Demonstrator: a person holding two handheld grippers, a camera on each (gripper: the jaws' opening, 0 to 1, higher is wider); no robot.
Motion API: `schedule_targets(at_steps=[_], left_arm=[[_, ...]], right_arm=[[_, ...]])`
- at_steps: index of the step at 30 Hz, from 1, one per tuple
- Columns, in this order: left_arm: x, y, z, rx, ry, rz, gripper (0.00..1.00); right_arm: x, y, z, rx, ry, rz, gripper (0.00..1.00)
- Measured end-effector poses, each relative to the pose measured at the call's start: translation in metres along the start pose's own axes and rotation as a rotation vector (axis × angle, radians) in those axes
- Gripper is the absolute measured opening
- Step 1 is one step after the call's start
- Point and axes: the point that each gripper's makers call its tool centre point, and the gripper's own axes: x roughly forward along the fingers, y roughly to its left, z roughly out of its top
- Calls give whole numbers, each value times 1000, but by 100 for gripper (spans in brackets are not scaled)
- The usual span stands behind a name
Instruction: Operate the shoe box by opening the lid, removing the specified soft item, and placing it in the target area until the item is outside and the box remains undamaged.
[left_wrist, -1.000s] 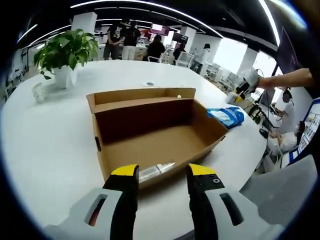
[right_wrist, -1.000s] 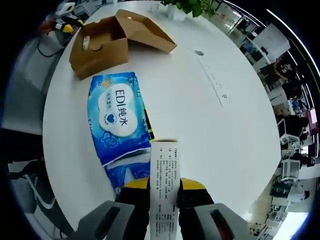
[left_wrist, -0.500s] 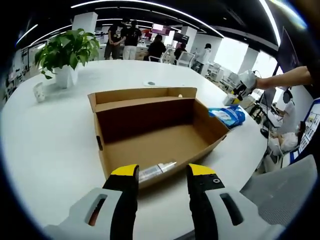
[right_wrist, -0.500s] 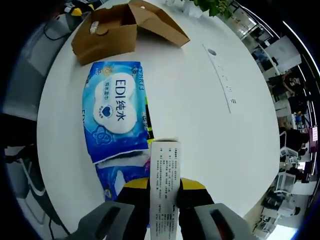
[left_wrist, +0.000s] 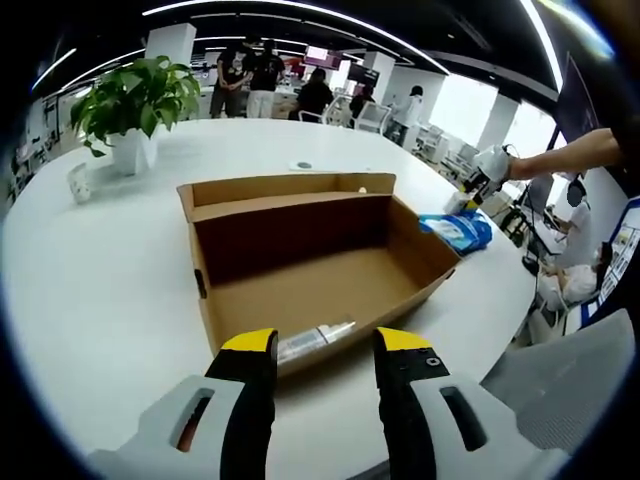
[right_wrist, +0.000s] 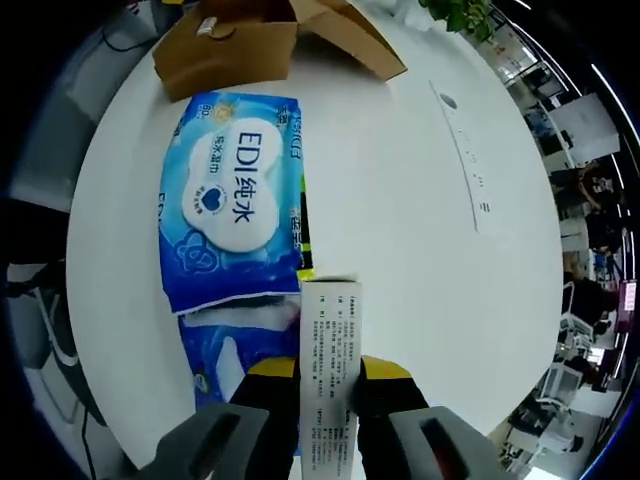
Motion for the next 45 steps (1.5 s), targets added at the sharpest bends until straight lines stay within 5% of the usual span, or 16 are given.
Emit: schedule_targets(at_steps=[45], left_arm=[[1, 5, -6, 5, 23, 14, 39]], right_arm=[[32, 0, -17, -67, 103, 28, 17]])
